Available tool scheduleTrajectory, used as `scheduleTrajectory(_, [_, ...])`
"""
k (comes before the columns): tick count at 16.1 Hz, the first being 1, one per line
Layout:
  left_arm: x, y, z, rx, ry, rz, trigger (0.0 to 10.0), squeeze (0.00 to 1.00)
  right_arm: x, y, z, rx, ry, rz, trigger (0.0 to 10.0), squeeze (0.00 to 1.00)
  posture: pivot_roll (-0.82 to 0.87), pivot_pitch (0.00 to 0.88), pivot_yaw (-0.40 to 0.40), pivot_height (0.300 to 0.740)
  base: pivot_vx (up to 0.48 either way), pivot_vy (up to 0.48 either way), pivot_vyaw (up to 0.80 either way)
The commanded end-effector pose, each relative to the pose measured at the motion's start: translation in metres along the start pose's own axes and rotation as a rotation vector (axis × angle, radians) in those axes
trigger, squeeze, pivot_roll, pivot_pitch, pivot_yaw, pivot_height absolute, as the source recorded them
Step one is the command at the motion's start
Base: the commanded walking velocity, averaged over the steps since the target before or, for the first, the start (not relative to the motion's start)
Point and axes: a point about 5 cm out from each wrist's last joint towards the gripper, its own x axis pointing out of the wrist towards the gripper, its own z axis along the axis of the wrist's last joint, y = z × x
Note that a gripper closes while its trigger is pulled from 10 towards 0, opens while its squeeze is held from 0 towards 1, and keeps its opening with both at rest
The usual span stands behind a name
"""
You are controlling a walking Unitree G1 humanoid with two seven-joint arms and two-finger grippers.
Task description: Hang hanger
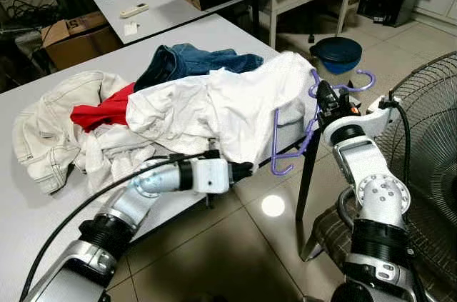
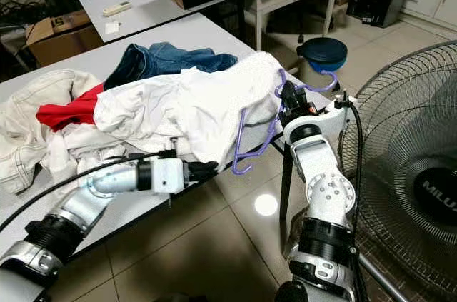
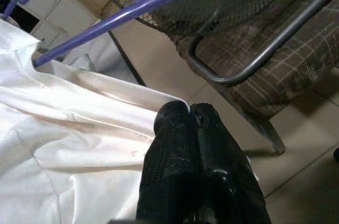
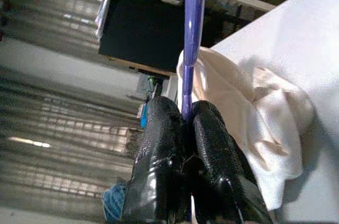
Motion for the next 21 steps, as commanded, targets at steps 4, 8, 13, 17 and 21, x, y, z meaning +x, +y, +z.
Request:
scheduleTrajectory(4, [0.001, 0.009, 0.008, 0.059, -0.007, 0.009, 0.0, 0.0, 0.014, -0.001, 0.004, -0.022, -0.053, -0.062, 10.0, 0.0, -0.09, 0.0, 0.174, 0.74, 0.0, 0.0, 0.0])
scheduleTrajectory(8, [0.0, 0.012, 0.009, 0.068, -0.005, 0.016, 0.0, 0.0, 0.024, -0.006, 0.004, -0.062, -0.057, -0.091, 10.0, 0.0, -0.08, 0.0, 0.175, 0.74, 0.0, 0.0, 0.0])
scheduleTrajectory(13, [-0.003, 0.015, 0.015, 0.087, -0.024, 0.018, 0.0, 0.0, 0.034, -0.008, 0.012, -0.049, -0.085, -0.101, 10.0, 0.0, -0.07, 0.0, 0.163, 0.74, 0.0, 0.0, 0.0])
scheduleTrajectory(17, [0.006, 0.009, 0.024, 0.096, -0.072, -0.008, 0.0, 0.0, 0.044, -0.002, 0.011, -0.064, -0.096, -0.092, 10.0, 0.0, -0.07, 0.0, 0.163, 0.74, 0.0, 0.0, 0.0])
scheduleTrajectory(21, [0.008, 0.015, 0.033, 0.108, -0.11, 0.012, 0.0, 0.0, 0.05, -0.002, 0.007, -0.099, -0.088, -0.103, 10.0, 0.0, -0.06, 0.0, 0.158, 0.74, 0.0, 0.0, 0.0])
